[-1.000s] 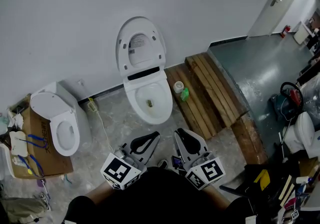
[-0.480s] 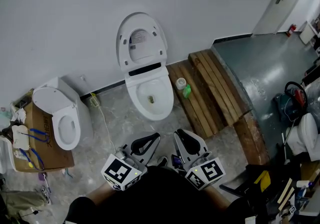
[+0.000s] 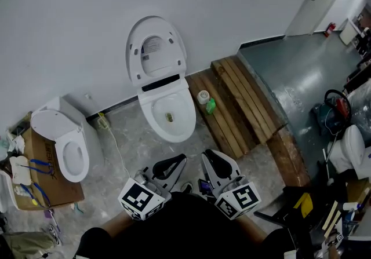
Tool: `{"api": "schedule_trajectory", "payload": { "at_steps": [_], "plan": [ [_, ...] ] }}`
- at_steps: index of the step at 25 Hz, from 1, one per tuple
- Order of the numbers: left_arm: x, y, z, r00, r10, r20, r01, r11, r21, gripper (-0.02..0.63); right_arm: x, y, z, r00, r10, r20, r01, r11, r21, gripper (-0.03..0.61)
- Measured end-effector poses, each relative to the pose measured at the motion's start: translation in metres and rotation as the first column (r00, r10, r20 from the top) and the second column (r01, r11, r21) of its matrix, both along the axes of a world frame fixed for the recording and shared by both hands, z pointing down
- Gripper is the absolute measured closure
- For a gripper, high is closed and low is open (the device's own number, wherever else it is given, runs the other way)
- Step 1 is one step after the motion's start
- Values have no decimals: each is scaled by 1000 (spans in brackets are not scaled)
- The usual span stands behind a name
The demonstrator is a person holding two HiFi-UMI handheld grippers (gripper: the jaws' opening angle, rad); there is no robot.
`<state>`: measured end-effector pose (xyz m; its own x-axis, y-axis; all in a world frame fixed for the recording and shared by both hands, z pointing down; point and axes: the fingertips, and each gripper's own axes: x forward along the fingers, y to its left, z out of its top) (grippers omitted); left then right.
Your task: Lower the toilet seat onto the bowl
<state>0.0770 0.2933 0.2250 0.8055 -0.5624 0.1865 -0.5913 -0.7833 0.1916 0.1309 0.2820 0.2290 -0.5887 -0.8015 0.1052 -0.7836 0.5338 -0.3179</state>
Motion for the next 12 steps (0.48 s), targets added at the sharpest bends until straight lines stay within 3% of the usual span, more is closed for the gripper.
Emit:
{"api": "schedule_trajectory", "payload": {
  "at_steps": [12],
  "plan": [
    [-41, -80, 0, 997, 59, -40, -60, 998, -8, 592, -38, -74, 4, 997, 66, -49, -67, 997, -30, 509]
  ]
}}
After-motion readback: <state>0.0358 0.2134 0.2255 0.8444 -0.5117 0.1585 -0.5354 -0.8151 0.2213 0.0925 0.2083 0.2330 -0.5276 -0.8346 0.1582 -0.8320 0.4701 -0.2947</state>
